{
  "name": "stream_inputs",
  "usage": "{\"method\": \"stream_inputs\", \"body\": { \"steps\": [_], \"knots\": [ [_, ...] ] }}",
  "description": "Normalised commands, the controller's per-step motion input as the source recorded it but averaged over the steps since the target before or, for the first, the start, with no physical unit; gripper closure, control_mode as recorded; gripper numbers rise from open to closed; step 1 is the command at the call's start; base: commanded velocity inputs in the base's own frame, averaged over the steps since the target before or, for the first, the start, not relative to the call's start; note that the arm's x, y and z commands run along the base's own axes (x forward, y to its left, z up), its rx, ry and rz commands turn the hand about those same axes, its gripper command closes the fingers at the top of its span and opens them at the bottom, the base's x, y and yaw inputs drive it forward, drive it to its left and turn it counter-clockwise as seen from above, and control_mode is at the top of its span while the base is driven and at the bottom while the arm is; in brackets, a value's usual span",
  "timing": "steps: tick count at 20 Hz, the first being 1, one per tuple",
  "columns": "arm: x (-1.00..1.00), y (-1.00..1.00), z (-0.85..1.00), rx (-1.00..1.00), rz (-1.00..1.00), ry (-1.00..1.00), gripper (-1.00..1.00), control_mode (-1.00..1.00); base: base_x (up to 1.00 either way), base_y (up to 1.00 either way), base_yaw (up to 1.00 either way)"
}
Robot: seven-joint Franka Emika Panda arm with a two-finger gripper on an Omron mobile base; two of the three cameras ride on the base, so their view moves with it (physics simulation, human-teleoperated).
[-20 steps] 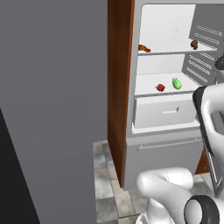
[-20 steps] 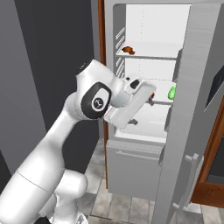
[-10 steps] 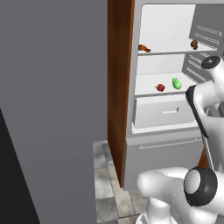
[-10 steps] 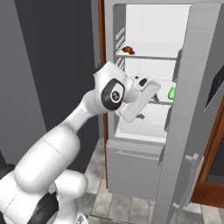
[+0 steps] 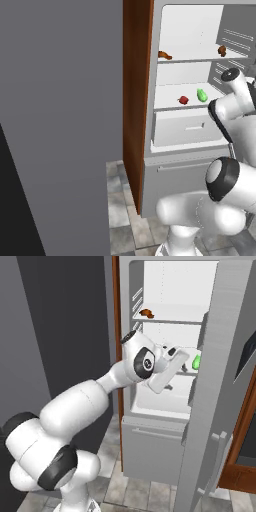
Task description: Gather the bell pepper and corn from the fridge and place them on a tray on the dining counter. Then gather the chicken drumsticks from the fridge and place them on the other tray.
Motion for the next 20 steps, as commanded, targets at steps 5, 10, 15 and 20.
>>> {"method": "stream_inputs", "body": {
  "steps": [5, 10, 15, 20],
  "knots": [
    [0.48, -0.74, -0.51, 0.00, 0.01, 0.05, -1.00, -1.00, 0.00, 0.00, 0.00],
    [0.17, -0.98, -0.41, 0.00, 0.00, 0.05, -1.00, -1.00, 0.00, 0.00, 0.00],
    [-0.06, -1.00, -0.20, 0.00, 0.00, 0.01, -1.00, -1.00, 0.00, 0.00, 0.00],
    [-0.33, -0.87, -0.11, 0.00, 0.00, 0.00, -1.00, -1.00, 0.00, 0.00, 0.00]
  ]
}}
